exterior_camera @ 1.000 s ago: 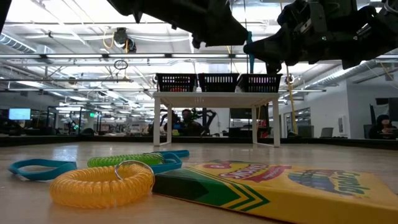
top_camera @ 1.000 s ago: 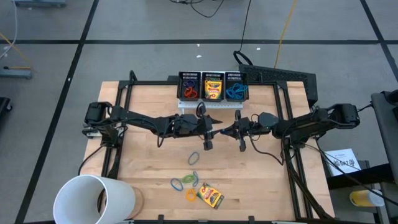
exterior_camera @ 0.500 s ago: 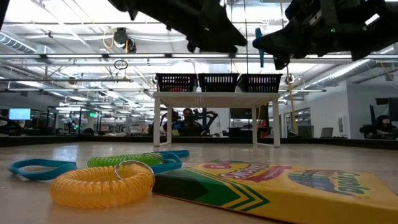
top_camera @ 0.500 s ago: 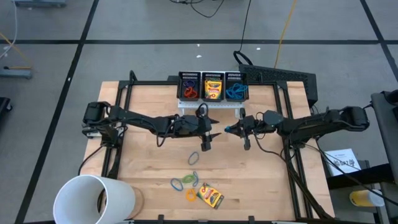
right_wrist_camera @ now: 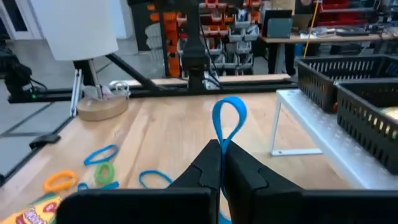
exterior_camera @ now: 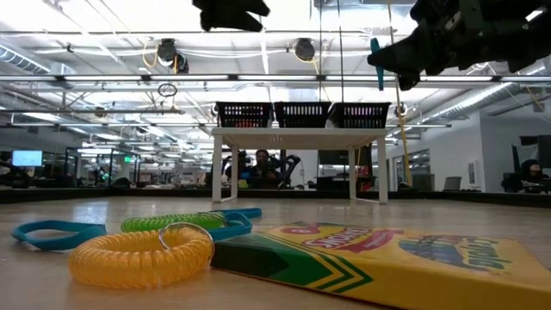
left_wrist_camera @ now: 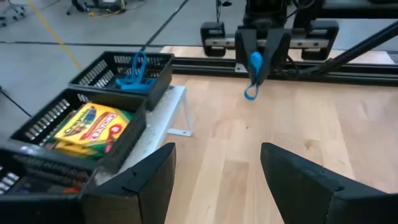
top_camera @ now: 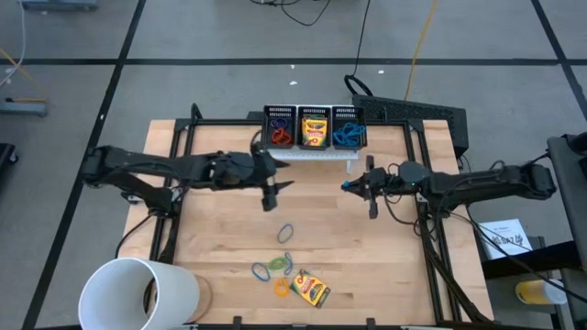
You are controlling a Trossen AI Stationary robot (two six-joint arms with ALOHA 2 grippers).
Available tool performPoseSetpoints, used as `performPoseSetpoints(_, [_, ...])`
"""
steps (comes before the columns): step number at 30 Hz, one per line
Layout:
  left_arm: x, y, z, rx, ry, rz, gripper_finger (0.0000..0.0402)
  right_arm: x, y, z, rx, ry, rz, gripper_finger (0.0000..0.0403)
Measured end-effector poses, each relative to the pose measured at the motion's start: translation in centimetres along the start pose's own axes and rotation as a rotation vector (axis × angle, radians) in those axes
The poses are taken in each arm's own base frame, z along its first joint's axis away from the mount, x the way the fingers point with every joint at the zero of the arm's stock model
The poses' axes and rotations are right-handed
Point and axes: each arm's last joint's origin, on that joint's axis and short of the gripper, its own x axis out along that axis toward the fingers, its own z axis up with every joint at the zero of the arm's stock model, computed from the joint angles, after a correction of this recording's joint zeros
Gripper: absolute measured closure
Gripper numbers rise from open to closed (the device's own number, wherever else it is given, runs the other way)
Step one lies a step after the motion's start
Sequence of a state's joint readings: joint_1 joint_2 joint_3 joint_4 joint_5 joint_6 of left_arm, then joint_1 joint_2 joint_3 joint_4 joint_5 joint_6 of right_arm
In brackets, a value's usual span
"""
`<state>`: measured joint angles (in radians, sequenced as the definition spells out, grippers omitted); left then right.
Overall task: Pick & Place Office Desk Supplies
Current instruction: Put the blue rubber band into the right black bin on the shelf
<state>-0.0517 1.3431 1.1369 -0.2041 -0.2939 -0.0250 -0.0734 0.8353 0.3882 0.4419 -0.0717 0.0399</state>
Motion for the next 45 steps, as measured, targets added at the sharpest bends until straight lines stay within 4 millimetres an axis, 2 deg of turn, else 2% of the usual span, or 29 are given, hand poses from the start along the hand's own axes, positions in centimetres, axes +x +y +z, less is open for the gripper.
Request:
performPoseSetpoints(4, [-0.9,0.5,-1.5,-0.019,-0.063,0.044,0.0156,-0.4,-0.1,0.1,0.001,0.007,-0.044,0.0403])
performPoseSetpoints(10, [-1.6,1.3,-5.8,-0.063,-0.1,0.151,0.0156,-0.7,-0.6,0.4,0.001,-0.023,-0.186,0.0403])
performPoseSetpoints(13, [-2.2,2.0,-7.3,-0.114,-0.141,0.216,0.0156,-0.8,-1.3,1.3,0.005,-0.105,-0.246,0.0403])
performPoseSetpoints(19, [-2.5,2.7,-9.1,-0.21,-0.203,0.253,0.0156,-0.4,-3.7,3.8,0.033,-0.12,-0.33,0.0403])
performPoseSetpoints(27, [-2.2,2.5,-9.5,-0.222,-0.181,0.253,0.0156,0.7,-8.4,6.7,0.006,-0.013,-0.461,0.0403])
performPoseSetpoints(34, [-2.2,2.6,-9.4,-0.225,-0.188,0.252,0.0156,1.0,-12.7,5.5,0.059,0.072,-0.615,0.0403])
performPoseSetpoints(40, [-2.2,2.6,-9.5,-0.245,-0.188,0.25,0.0156,1.3,-13.4,4.7,0.11,0.1,-0.634,0.0386])
performPoseSetpoints(45, [-2.2,2.6,-9.5,-0.247,-0.188,0.25,0.0156,1.2,-13.2,4.9,0.107,0.091,-0.608,0.0343])
